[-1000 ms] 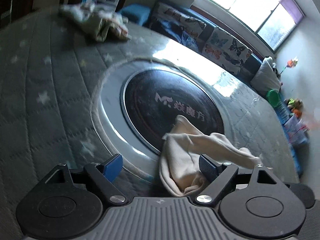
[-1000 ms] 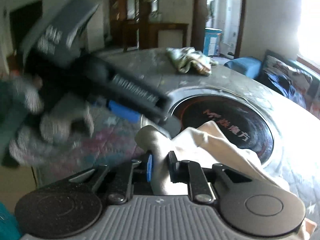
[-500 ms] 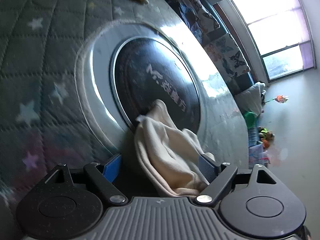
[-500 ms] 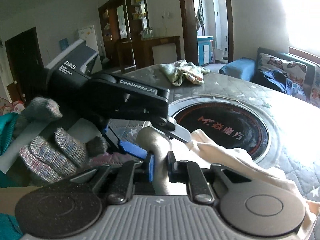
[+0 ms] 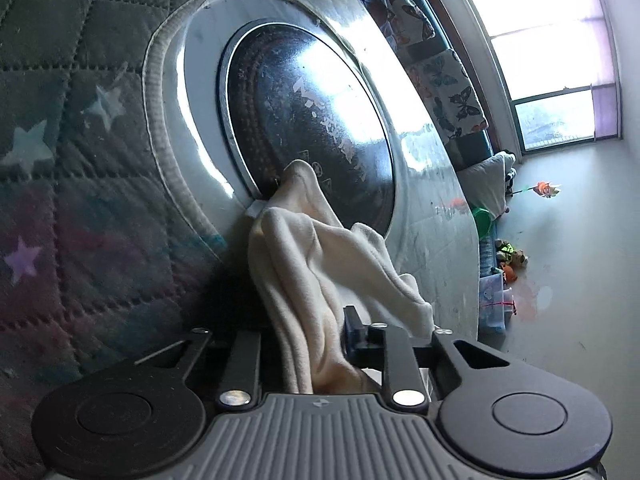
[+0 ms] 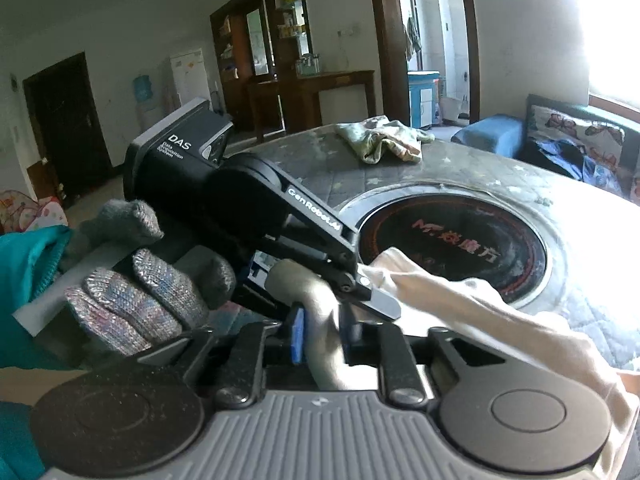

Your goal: Fold clothes

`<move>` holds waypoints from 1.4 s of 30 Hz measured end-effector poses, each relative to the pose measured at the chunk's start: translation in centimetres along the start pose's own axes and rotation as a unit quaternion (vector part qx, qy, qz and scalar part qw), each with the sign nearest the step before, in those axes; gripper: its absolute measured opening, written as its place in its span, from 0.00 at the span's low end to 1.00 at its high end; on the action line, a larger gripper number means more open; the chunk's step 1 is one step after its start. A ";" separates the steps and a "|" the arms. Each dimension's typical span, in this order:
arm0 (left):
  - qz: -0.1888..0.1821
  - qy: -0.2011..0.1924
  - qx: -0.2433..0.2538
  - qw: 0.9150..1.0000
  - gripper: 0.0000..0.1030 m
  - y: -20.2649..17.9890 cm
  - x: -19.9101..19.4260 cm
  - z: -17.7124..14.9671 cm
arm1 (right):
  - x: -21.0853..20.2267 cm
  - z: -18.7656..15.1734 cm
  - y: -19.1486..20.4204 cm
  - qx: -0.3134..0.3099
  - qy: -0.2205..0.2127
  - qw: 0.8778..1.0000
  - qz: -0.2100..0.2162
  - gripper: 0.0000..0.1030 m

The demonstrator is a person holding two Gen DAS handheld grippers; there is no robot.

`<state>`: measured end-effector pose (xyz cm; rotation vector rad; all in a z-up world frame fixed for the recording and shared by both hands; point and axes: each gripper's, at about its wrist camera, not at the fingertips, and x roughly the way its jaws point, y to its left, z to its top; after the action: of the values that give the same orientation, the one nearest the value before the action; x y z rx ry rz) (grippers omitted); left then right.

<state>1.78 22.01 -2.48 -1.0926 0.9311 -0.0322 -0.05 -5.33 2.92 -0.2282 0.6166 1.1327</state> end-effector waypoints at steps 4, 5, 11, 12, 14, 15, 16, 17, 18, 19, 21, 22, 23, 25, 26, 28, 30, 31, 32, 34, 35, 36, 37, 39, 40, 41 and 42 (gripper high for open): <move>0.003 -0.002 0.014 1.000 0.22 -0.2 -0.1 -0.1 | -1.7 -0.7 -1.0 0.018 -0.006 1.000 -0.022 0.31; 0.004 -0.002 0.019 1.000 0.22 -0.4 -0.1 -0.2 | -2.2 -0.9 -1.4 0.024 -0.008 0.999 -0.032 0.31; 0.011 -0.008 0.037 0.999 0.22 -0.6 -0.2 -0.6 | -4.9 -2.7 -5.7 0.082 -0.012 0.989 -0.124 0.37; 0.012 -0.009 0.040 0.999 0.22 -0.7 -0.1 -0.7 | -5.2 -3.1 -6.6 0.094 -0.011 0.985 -0.142 0.37; 0.015 -0.009 0.045 0.999 0.22 -0.7 -0.1 -0.7 | -5.8 -4.1 -8.7 0.126 -0.009 0.976 -0.175 0.38; 0.016 -0.010 0.047 0.999 0.22 -0.8 -0.1 -0.7 | -6.1 -4.6 -9.5 0.137 -0.008 0.973 -0.188 0.38; 0.018 -0.011 0.050 0.999 0.22 -0.8 -0.1 -0.7 | -6.3 -5.1 -10.3 0.149 -0.007 0.969 -0.198 0.38; 0.020 -0.012 0.053 0.998 0.22 -0.9 -0.2 -0.7 | -6.3 -5.5 -11.0 0.161 -0.006 0.966 -0.204 0.38; 0.022 -0.013 0.058 0.998 0.23 -1.0 -0.1 -0.8 | -6.4 -5.9 -11.7 0.172 -0.006 0.963 -0.210 0.38; 0.024 -0.014 0.061 0.998 0.23 -1.1 -0.1 -0.8 | -6.5 -6.3 -12.2 0.182 -0.006 0.960 -0.213 0.39; 0.028 -0.016 0.068 0.997 0.23 -1.3 -0.1 -0.9 | -6.3 -6.9 -13.1 0.200 -0.007 0.956 -0.215 0.40; 0.029 -0.016 0.069 0.997 0.23 -1.3 -0.1 -0.9 | -6.2 -7.2 -13.5 0.209 -0.009 0.954 -0.214 0.42; 0.030 -0.016 0.070 0.997 0.23 -1.4 -0.1 -0.9 | -6.1 -7.5 -13.8 0.217 -0.010 0.953 -0.212 0.43; 0.033 -0.018 0.076 0.996 0.23 -1.5 -0.1 -1.0 | -6.0 -8.0 -14.1 0.229 -0.014 0.951 -0.208 0.43; 0.035 -0.019 0.079 0.996 0.23 -1.6 -0.1 -1.0 | -6.0 -8.2 -14.2 0.233 -0.017 0.950 -0.206 0.43; 0.037 -0.021 0.085 0.995 0.23 -1.7 -0.1 -1.1 | -6.0 -8.4 -14.0 0.237 -0.023 0.950 -0.200 0.42; 0.042 -0.022 0.092 0.995 0.23 -2.0 0.0 -1.2 | -6.1 -8.6 -14.0 0.246 -0.031 0.949 -0.194 0.37; 0.044 -0.023 0.096 0.994 0.23 -2.1 0.1 -1.2 | -6.1 -8.7 -14.0 0.251 -0.034 0.948 -0.192 0.30; 0.047 -0.024 0.100 0.994 0.22 -2.2 0.1 -1.3 | -6.1 -8.7 -13.9 0.254 -0.035 0.948 -0.190 0.25; 0.055 -0.025 0.111 0.992 0.22 -2.6 0.1 -1.3 | -6.2 -8.7 -13.9 0.259 -0.038 0.947 -0.184 0.16; 0.060 -0.026 0.118 0.991 0.22 -2.9 0.1 -1.4 | -6.2 -8.8 -13.8 0.263 -0.041 0.947 -0.180 0.13; 0.066 -0.028 0.128 0.989 0.21 -3.2 0.2 -1.5 | -6.4 -8.8 -13.8 0.267 -0.046 0.946 -0.177 0.11; 0.073 -0.030 0.139 0.987 0.21 -3.5 0.2 -1.6 | -6.6 -8.7 -13.7 0.267 -0.049 0.946 -0.177 0.10; 0.079 -0.034 0.162 0.983 0.20 -4.3 0.2 -1.8 | -7.0 -8.5 -13.5 0.264 -0.055 0.947 -0.176 0.09; 0.082 -0.036 0.173 0.981 0.20 -4.8 0.2 -2.0 | -7.3 -8.3 -13.3 0.261 -0.058 0.947 -0.177 0.09; 0.082 -0.038 0.183 0.979 0.19 -5.3 0.2 -2.0 | -7.6 -8.1 -13.2 0.257 -0.061 0.948 -0.178 0.08; 0.079 -0.039 0.192 0.978 0.19 -6.0 0.2 -2.0 | -7.9 -7.9 -13.1 0.253 -0.065 0.948 -0.180 0.08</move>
<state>3.01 17.46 1.70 -0.6575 0.8942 -0.0372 6.75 -20.70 -0.77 0.1719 0.6945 0.6033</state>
